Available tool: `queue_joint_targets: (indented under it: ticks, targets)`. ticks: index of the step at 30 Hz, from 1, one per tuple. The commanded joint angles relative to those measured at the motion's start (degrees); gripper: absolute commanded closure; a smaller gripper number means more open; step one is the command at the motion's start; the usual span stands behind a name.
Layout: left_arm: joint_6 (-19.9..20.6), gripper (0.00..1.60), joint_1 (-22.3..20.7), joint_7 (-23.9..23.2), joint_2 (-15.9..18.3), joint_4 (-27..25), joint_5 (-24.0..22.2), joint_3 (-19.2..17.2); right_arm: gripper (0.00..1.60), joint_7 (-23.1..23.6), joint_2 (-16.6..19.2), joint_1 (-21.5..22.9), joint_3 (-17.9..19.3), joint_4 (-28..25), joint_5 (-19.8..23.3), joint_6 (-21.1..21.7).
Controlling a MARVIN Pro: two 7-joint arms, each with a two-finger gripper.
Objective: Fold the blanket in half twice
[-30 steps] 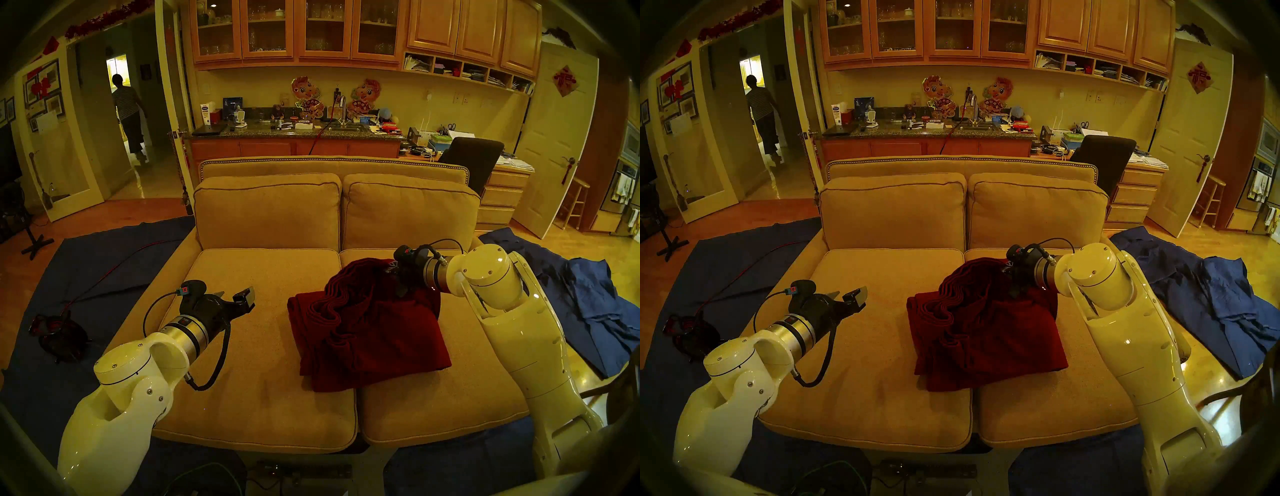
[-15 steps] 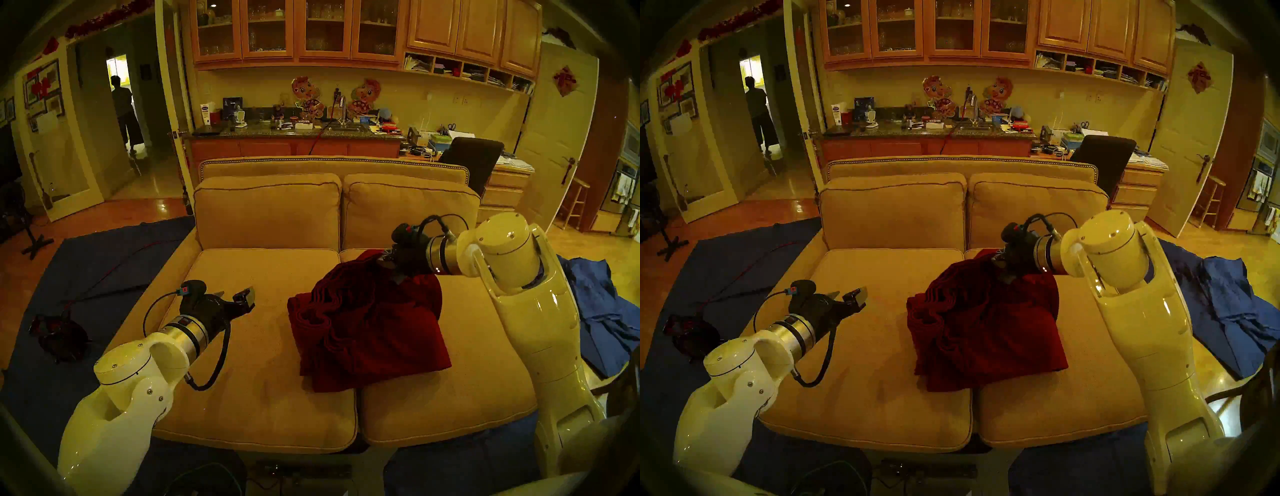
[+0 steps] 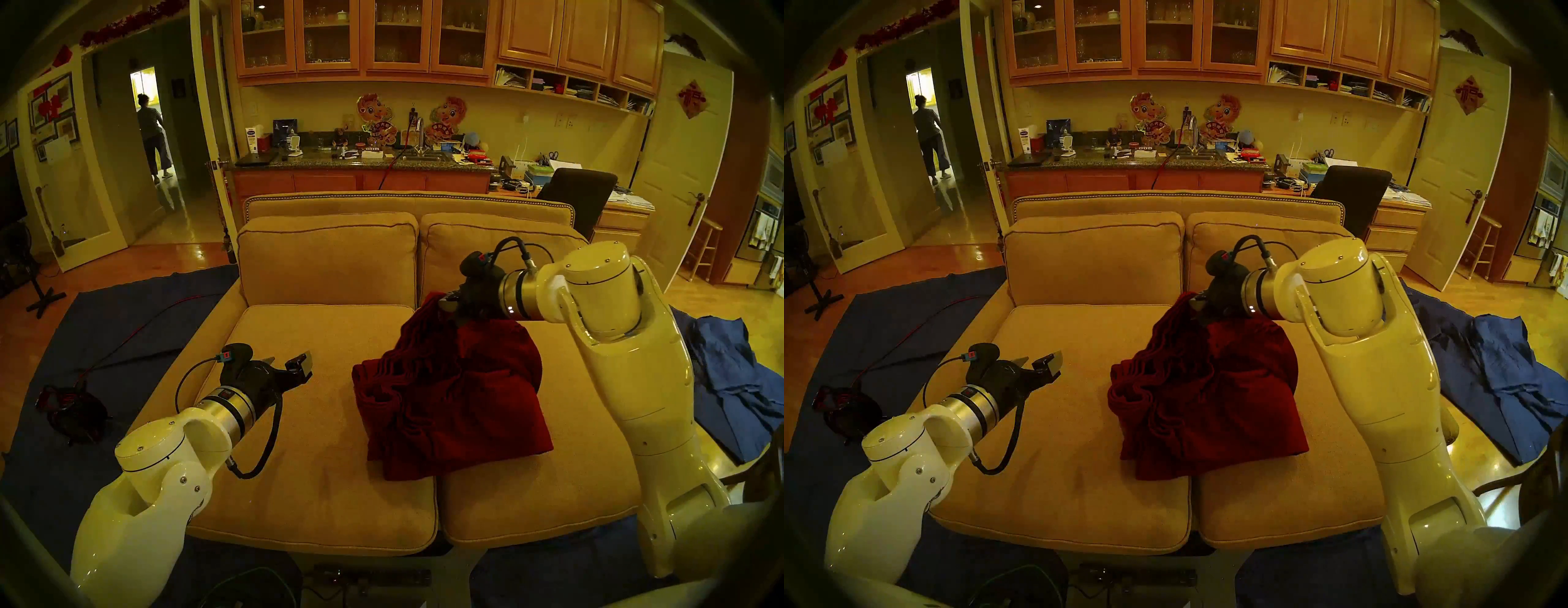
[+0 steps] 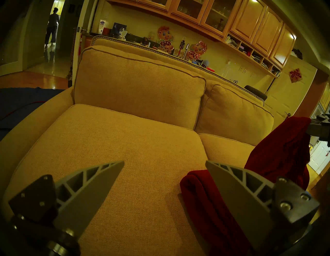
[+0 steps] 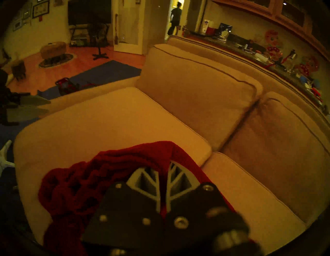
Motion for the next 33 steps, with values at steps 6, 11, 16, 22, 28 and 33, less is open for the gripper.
queue_joint_targets:
  ticks: [6, 11, 16, 22, 28, 33]
  targets:
    - [0.0, 0.0, -0.2, -0.1, 0.1, -0.4, 0.0, -0.1, 1.6, 5.6, -2.3, 2.1, -0.5, 0.2, 12.0, -0.1]
    - [0.0, 0.0, -0.2, -0.1, 0.1, -0.4, 0.0, -0.1, 1.6, 4.7, -2.0, 1.7, -1.8, -0.6, 16.0, -0.1]
    - [0.0, 0.0, -0.2, -0.1, 0.1, -0.4, 0.0, -0.1, 1.6, 4.1, 0.1, -0.1, -2.8, -2.8, 19.1, -0.1]
    - [0.0, 0.0, -0.2, -0.1, 0.1, -0.4, 0.0, -0.1, 1.6, 1.8, 3.3, -3.2, -4.3, -0.7, 20.5, -0.1]
    - [0.0, 0.0, -0.2, -0.1, 0.1, -0.4, 0.0, -0.1, 1.6, 0.4, 6.9, -5.7, -5.4, 1.6, 22.3, -0.1]
    - [0.0, 0.0, -0.2, -0.1, 0.1, -0.4, 0.0, -0.1, 1.6, 0.5, 10.8, -6.5, -7.0, 1.7, 23.7, -0.1]
